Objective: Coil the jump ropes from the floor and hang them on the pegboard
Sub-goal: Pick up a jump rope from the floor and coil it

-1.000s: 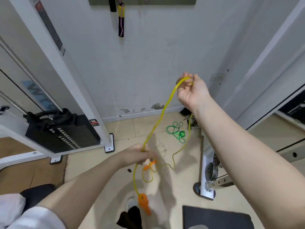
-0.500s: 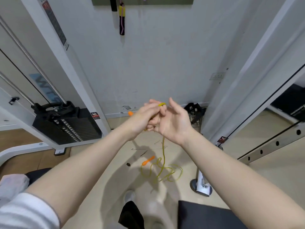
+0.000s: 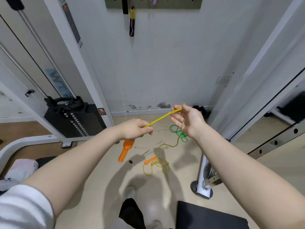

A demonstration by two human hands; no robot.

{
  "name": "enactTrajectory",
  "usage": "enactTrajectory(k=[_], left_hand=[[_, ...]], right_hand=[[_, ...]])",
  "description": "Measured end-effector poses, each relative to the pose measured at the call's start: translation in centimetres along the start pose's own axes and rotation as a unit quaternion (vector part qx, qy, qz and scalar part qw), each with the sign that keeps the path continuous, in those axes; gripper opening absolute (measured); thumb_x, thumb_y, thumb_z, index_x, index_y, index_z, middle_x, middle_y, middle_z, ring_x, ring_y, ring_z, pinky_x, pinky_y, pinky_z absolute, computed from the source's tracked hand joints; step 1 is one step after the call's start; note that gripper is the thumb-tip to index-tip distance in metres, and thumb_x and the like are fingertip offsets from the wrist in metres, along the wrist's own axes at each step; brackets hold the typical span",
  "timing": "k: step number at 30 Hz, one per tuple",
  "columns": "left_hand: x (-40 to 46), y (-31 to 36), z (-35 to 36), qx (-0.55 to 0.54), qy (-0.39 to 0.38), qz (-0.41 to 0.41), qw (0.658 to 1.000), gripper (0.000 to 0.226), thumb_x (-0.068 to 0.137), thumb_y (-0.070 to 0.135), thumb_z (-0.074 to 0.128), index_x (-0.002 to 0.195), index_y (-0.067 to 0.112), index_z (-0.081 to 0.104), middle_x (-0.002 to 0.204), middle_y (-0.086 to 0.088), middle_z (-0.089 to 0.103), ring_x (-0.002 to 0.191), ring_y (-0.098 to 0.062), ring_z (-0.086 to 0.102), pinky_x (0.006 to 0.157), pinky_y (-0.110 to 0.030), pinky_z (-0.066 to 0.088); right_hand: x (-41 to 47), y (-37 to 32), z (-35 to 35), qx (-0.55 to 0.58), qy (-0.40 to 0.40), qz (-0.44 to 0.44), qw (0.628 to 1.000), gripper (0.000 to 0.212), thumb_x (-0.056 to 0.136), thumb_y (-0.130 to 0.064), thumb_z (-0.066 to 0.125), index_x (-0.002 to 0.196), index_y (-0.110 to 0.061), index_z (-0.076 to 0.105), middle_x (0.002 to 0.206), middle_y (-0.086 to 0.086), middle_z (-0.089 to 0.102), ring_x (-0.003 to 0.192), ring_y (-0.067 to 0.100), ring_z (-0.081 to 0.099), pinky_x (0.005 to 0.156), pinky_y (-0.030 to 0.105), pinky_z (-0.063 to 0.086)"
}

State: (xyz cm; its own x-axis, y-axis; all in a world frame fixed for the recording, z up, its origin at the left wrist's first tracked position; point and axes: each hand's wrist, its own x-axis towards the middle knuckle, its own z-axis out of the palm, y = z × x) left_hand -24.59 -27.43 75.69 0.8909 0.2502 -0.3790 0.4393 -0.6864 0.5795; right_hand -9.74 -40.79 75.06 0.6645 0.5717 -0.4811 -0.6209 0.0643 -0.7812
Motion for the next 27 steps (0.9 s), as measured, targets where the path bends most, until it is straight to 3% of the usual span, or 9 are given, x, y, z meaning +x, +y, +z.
enactTrajectory(k=[3, 5, 9, 13, 16, 18, 20, 23, 27], left_hand=[[-0.9, 0.2, -0.3, -0.068, 0.012, 0.042, 0.997, 0.021, 0.094, 0.027, 0.053, 0.084, 0.016, 0.068, 0.055, 0.008, 0.043, 0.045, -0.002, 0.039, 0.051, -0.016, 0.033], [-1.2, 0.7, -0.2, -0.147, 0.079, 0.079, 0.983, 0.022, 0.095, 0.022, 0.051, 0.083, 0.013, 0.067, 0.046, 0.010, 0.042, 0.044, -0.001, 0.038, 0.051, -0.014, 0.032], [-1.3, 2.2, -0.3, -0.262, 0.210, 0.103, 0.936, 0.028, 0.097, 0.017, 0.045, 0.076, 0.015, 0.064, 0.041, 0.011, 0.038, 0.043, -0.001, 0.038, 0.052, -0.017, 0.037], [-1.4, 3.7, -0.5, -0.417, 0.217, 0.147, 0.870, 0.030, 0.098, 0.012, 0.039, 0.082, 0.008, 0.064, 0.044, 0.012, 0.034, 0.046, -0.005, 0.033, 0.054, -0.017, 0.042], [-1.9, 4.4, -1.0, -0.517, 0.150, 0.159, 0.828, 0.027, 0.097, 0.016, 0.038, 0.092, 0.006, 0.062, 0.045, 0.010, 0.033, 0.038, -0.004, 0.028, 0.042, -0.016, 0.032], [-2.4, 4.3, -1.6, -0.579, 0.081, 0.168, 0.794, 0.028, 0.091, 0.025, 0.041, 0.107, 0.012, 0.059, 0.046, 0.010, 0.032, 0.032, 0.000, 0.022, 0.037, -0.015, 0.016], [-3.1, 3.9, -2.3, -0.628, 0.028, 0.186, 0.755, 0.035, 0.085, 0.033, 0.046, 0.118, 0.024, 0.054, 0.046, 0.010, 0.034, 0.029, 0.003, 0.020, 0.035, -0.016, 0.009], [-3.9, 2.7, -3.7, -0.674, -0.007, 0.226, 0.703, 0.048, 0.073, 0.039, 0.066, 0.121, 0.036, 0.055, 0.053, 0.009, 0.050, 0.029, 0.000, 0.013, 0.031, -0.013, 0.012], [-4.5, 1.7, -3.9, -0.703, 0.003, 0.198, 0.683, 0.059, 0.069, 0.024, 0.072, 0.122, 0.044, 0.054, 0.084, 0.003, 0.072, 0.033, -0.003, 0.013, 0.029, -0.011, 0.018]], right_hand=[[0.5, 0.2, -0.1, -0.032, -0.012, 0.029, 0.999, 0.043, 0.101, -0.030, 0.030, 0.078, -0.008, 0.058, 0.085, 0.007, 0.060, 0.079, 0.018, 0.059, 0.073, 0.028, 0.048], [0.5, 0.3, -0.3, -0.192, -0.025, 0.037, 0.980, 0.046, 0.101, -0.035, 0.032, 0.077, -0.004, 0.057, 0.076, 0.010, 0.058, 0.071, 0.022, 0.058, 0.069, 0.030, 0.049], [0.3, 1.3, -0.9, -0.388, -0.010, -0.133, 0.912, 0.009, 0.089, -0.017, 0.057, 0.083, -0.014, 0.050, 0.077, 0.003, 0.052, 0.072, 0.019, 0.049, 0.070, 0.031, 0.041], [-0.3, 2.1, -0.8, -0.393, -0.206, -0.137, 0.885, 0.048, 0.083, -0.002, 0.063, 0.122, -0.019, 0.043, 0.126, 0.000, 0.046, 0.118, 0.013, 0.045, 0.102, 0.030, 0.038], [-0.9, 2.4, -0.1, -0.401, -0.305, -0.088, 0.859, 0.025, 0.087, -0.007, 0.061, 0.111, -0.015, 0.056, 0.110, -0.001, 0.059, 0.106, 0.010, 0.055, 0.095, 0.022, 0.042], [-1.1, 2.6, 0.4, -0.403, -0.296, -0.103, 0.860, 0.007, 0.090, -0.009, 0.057, 0.085, -0.014, 0.059, 0.081, 0.000, 0.060, 0.076, 0.008, 0.058, 0.079, 0.021, 0.044], [-0.8, 2.5, 0.3, -0.395, -0.255, -0.115, 0.875, 0.022, 0.092, -0.013, 0.055, 0.070, -0.014, 0.054, 0.066, 0.002, 0.054, 0.062, 0.009, 0.058, 0.074, 0.022, 0.044], [0.0, 2.4, -1.4, -0.461, -0.153, -0.141, 0.863, 0.032, 0.092, -0.025, 0.055, 0.062, -0.016, 0.050, 0.060, 0.000, 0.054, 0.062, 0.013, 0.054, 0.070, 0.026, 0.039], [0.5, 2.8, -3.6, -0.511, -0.057, -0.141, 0.846, 0.033, 0.097, -0.031, 0.044, 0.068, -0.015, 0.046, 0.056, 0.001, 0.051, 0.058, 0.020, 0.049, 0.065, 0.031, 0.041]])
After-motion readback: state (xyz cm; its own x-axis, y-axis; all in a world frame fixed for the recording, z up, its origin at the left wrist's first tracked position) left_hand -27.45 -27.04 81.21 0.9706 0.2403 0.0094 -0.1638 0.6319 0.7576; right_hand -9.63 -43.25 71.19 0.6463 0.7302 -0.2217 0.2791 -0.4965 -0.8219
